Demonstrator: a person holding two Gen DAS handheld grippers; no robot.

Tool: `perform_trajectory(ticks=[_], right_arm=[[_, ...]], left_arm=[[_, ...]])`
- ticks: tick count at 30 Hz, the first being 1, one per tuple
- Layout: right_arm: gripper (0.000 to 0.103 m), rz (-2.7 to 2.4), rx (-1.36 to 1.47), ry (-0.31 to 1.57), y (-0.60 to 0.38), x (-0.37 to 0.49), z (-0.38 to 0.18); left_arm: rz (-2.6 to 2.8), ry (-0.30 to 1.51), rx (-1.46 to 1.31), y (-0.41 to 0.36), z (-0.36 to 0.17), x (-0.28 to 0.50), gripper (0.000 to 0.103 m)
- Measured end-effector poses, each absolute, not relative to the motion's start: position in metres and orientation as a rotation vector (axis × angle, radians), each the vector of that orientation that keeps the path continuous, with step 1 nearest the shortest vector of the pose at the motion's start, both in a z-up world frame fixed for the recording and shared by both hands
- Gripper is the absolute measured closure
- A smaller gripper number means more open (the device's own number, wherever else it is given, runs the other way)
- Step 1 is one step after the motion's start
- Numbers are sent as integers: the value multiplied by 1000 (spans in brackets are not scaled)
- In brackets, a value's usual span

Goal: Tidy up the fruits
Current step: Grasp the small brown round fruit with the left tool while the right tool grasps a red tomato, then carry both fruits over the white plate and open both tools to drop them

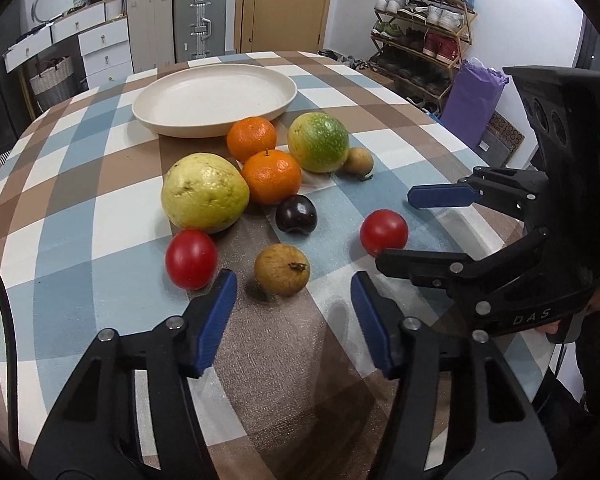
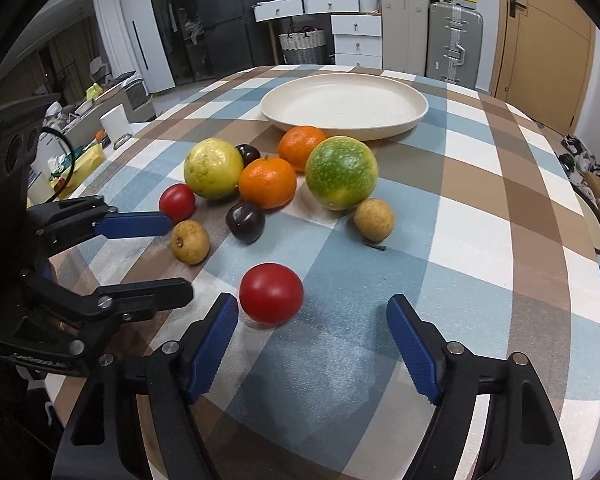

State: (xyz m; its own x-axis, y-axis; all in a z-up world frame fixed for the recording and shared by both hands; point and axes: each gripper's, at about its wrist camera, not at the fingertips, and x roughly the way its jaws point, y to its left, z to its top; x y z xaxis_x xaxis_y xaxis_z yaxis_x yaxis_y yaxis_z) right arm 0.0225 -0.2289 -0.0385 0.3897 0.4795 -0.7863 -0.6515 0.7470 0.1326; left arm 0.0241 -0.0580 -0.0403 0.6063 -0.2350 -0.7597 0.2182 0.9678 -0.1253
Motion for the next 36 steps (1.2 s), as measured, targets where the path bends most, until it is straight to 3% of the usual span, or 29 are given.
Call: perform_trajectory(ticks=[2,9,16,21,23,26,36], right_arm=[[32,730,-215,919,-228,22,-38],[38,743,-220,912,-225,20,-37],[39,766,-231,907,-218,16,-37],[48,766,-253,898,-215,13,-37],[63,773,-241,896,-216,13,-36],[69,770,-214,897,-218,14,-35],[71,810,-180,863,-218,9,-27]], left_arm=[[-267,892,-21,-59,-42,27,55],[-265,901,-27,-59,-44,36,77],[-280,872,-50,-56,-39,33,77],[-273,846,-68,-51,-32,29,77],[-270,835,-75,-48,-29,28,77],[-265,813,-86,-45,-24,26,77],[-234,778,-122,-31,-16,23,77]])
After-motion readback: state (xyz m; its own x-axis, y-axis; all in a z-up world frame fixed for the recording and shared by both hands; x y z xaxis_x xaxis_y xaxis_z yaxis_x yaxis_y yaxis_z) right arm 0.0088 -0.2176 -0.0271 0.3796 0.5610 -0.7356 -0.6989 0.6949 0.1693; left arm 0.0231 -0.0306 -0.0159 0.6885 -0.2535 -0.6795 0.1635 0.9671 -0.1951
